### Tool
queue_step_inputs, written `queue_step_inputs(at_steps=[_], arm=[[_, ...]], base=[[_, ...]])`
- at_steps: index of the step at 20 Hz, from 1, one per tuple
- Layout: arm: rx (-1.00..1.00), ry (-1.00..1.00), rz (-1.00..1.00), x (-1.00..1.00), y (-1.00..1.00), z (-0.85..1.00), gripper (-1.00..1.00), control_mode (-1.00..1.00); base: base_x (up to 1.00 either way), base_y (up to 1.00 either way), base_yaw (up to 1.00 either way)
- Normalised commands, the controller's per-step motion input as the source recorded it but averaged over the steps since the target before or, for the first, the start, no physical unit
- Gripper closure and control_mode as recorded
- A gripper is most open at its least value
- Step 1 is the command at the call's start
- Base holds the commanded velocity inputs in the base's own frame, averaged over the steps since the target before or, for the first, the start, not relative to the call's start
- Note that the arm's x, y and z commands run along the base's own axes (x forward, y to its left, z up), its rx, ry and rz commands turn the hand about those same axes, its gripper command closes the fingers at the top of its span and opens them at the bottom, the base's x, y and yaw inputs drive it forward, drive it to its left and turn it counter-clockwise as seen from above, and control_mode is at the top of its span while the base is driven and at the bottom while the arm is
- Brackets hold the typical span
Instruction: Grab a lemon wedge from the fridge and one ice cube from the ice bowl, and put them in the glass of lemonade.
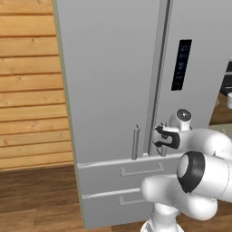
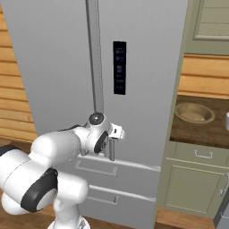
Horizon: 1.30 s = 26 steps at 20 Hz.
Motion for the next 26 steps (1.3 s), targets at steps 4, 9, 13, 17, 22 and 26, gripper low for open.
queue_step_inputs(at_steps=[4, 9, 13, 17, 22, 26], arm=[[0.01, 0.00, 0.00, 0.29, 0.00, -0.08, -1.00, -1.00], [0.00, 0.01, 0.00, 0.41, 0.02, -0.01, 1.00, -1.00], [0.00, 0.01, 0.00, 0.22, 0.00, 0.00, 1.00, -1.00], [0.00, 0.07, 0.00, 0.19, 0.00, 0.03, 1.00, -1.00], [0.06, 0.12, 0.00, 0.10, -0.34, 0.20, 1.00, -1.00], [0.12, 0.11, 0.00, -0.08, -0.59, 0.22, 1.00, -1.00]], base=[[0.00, 0.00, 0.00], [0.00, 0.00, 0.00], [0.00, 0.00, 0.00], [0.00, 0.00, 0.00], [0.00, 0.00, 0.00], [0.00, 0.00, 0.00]])
